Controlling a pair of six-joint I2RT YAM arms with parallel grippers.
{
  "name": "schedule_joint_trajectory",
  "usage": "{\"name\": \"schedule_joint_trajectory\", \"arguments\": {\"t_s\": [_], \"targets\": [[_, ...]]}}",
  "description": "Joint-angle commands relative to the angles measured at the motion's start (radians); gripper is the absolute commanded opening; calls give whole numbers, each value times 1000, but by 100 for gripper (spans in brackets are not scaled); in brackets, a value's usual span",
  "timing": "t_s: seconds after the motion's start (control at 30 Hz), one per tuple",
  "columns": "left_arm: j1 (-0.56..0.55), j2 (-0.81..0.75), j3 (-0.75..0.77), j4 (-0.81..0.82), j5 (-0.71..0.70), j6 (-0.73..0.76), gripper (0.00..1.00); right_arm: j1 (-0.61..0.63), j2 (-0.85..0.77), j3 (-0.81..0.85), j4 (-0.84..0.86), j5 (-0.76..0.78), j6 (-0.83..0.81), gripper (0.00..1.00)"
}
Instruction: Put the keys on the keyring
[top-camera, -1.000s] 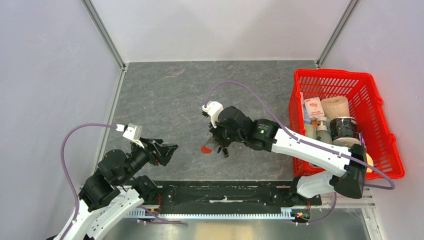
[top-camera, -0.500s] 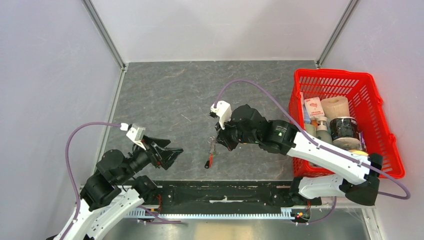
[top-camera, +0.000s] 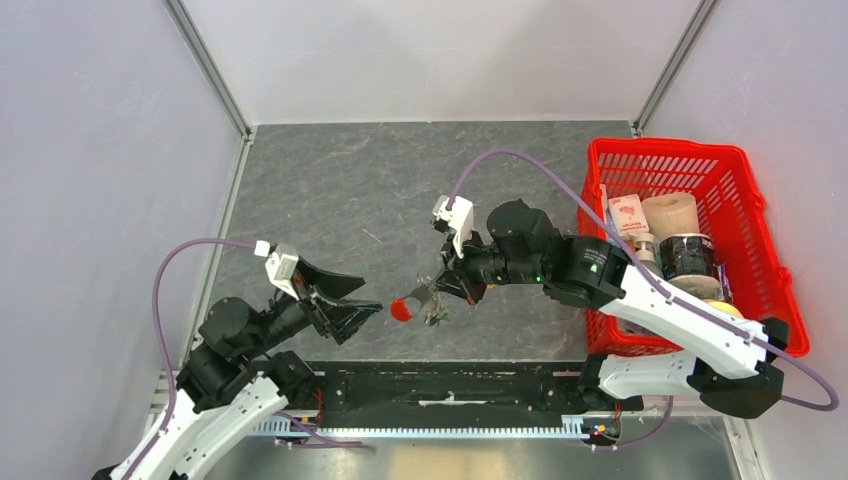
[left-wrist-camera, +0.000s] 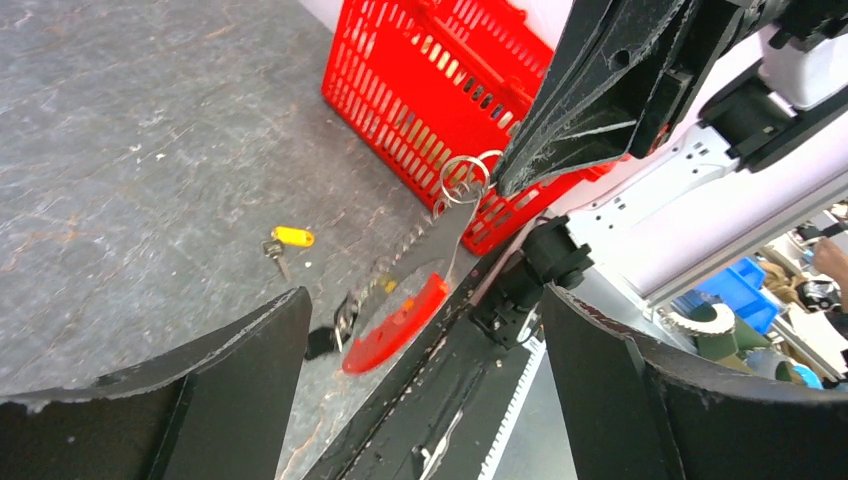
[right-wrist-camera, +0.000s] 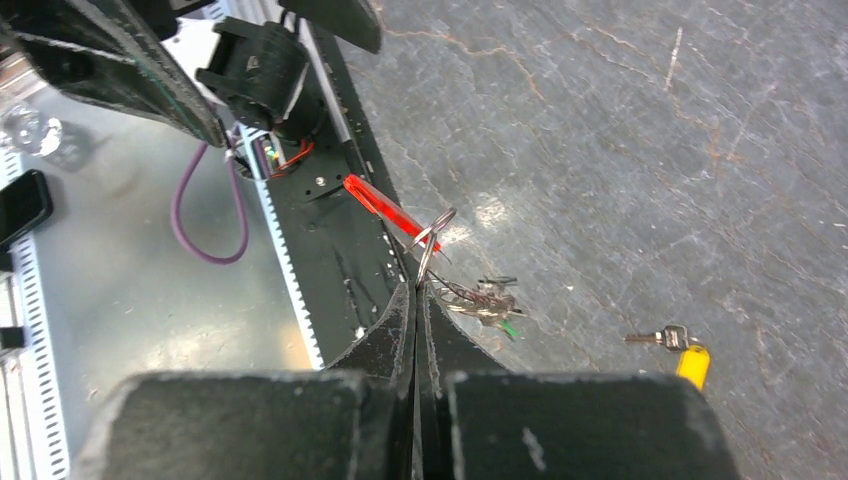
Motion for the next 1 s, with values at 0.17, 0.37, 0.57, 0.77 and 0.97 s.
{"name": "schedule_joint_trajectory", "arguments": {"t_s": [0.17, 0.37, 0.57, 0.77, 0.97], "targets": [[3, 22, -69, 284, 105, -94, 92, 5, -34, 108, -18, -149, -13, 0], [3, 16, -110, 429, 155, -116, 92, 5, -37, 145, -54, -217, -21, 0], [3, 24, -159, 592, 207, -164, 92, 5, -30, 170, -62, -269, -12, 0], [3, 43, -180, 690, 241, -201, 91, 5, -25, 186, -62, -285, -8, 0], [3, 71, -196, 746, 257, -221, 89, 7, -16, 199, -53, -321, 0, 0]]}}
